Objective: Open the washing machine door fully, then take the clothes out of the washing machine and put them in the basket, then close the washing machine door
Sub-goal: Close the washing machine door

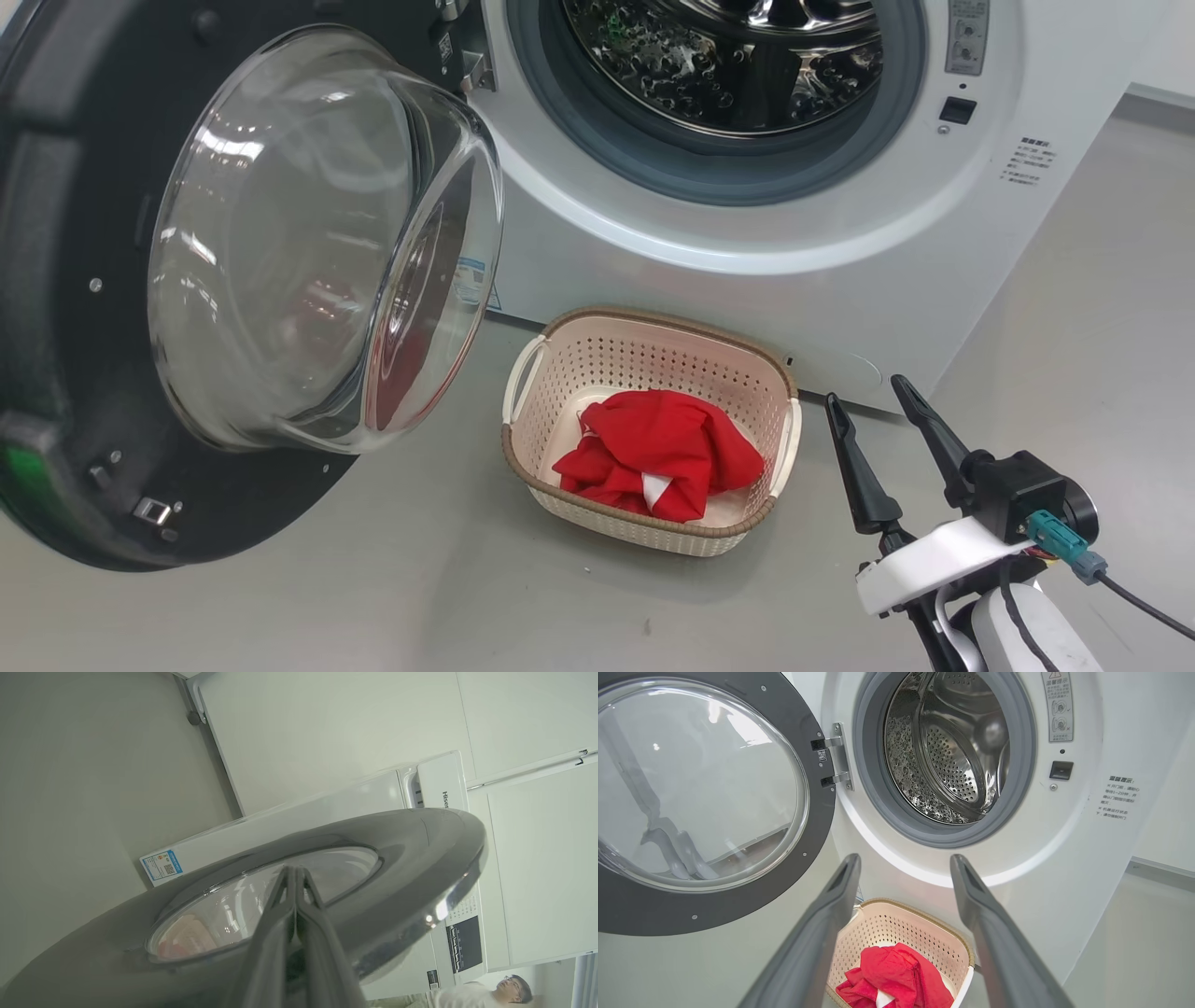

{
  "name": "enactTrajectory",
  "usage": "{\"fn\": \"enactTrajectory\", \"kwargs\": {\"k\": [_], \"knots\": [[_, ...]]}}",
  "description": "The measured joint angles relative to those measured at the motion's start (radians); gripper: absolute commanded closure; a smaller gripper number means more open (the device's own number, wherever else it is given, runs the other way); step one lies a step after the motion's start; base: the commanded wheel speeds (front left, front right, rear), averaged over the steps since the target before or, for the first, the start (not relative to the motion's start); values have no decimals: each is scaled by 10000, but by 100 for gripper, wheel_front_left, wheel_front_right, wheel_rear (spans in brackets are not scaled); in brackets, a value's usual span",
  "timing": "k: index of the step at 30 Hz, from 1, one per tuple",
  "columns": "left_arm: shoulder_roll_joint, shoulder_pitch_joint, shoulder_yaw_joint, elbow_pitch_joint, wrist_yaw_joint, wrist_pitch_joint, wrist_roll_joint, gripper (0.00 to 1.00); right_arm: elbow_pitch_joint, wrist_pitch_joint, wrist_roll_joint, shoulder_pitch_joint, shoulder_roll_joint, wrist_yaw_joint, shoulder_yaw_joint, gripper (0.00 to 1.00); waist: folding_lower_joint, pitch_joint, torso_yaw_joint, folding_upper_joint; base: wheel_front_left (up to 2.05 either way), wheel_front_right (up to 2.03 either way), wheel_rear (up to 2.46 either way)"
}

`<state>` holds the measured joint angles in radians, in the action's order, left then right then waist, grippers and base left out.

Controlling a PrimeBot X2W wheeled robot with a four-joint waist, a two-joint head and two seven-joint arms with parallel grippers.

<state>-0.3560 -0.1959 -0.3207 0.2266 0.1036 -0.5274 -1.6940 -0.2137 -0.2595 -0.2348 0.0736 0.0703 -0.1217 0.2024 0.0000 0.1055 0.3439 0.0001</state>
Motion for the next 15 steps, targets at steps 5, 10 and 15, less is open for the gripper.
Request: {"fn": "enactTrajectory", "kwargs": {"k": [5,10,15], "knots": [[-63,373,-54,-251,79,-527,-355,100,0,0,0,0,-6,0,-6,0,0,-20,-171,0,0,0,0],[-67,768,-77,-562,117,-924,-520,100,27,-2,0,1,-13,0,-27,0,0,15,-351,0,0,0,0],[-8,1114,-107,-966,159,-1409,-986,100,79,-2,0,15,-33,0,-71,0,0,95,-551,0,0,0,0]]}}
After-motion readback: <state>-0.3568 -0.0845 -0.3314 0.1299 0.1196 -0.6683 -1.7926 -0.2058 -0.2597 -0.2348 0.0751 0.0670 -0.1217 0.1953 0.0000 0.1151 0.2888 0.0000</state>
